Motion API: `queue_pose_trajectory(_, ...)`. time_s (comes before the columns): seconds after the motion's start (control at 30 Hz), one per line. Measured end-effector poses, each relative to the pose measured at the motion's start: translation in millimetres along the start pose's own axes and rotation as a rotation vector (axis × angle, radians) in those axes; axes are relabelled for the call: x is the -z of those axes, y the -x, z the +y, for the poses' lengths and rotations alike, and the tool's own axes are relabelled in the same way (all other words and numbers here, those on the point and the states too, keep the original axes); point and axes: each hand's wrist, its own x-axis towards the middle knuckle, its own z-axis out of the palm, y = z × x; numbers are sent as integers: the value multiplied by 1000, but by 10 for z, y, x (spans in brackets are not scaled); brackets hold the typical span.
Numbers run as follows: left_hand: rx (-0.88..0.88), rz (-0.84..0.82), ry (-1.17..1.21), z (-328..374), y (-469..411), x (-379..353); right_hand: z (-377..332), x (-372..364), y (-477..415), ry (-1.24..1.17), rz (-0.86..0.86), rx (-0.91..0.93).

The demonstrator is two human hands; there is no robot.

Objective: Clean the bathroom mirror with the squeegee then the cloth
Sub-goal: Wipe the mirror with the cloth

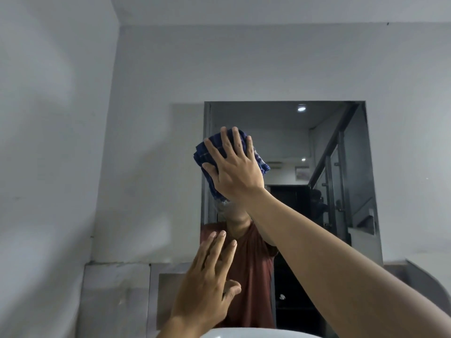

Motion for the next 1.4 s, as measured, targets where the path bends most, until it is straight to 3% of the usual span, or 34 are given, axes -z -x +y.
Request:
queue_pose_trajectory(0.23, 30, -17, 70, 9, -2, 9, 13, -57, 385, -5, -56, 139)
queue_pose_trajectory(0.47, 42, -40, 120, 29, -2, 30, 272, 26, 742, -18, -77, 99)
queue_pose_trajectory(0.9, 77, -60, 134, 109, -9, 92, 1178, 179, 1015, -11, 2, -221)
queue_pose_trajectory(1.4, 30, -118, -64, 85, -10, 92, 1839, 195, 1443, -9, 88, -537)
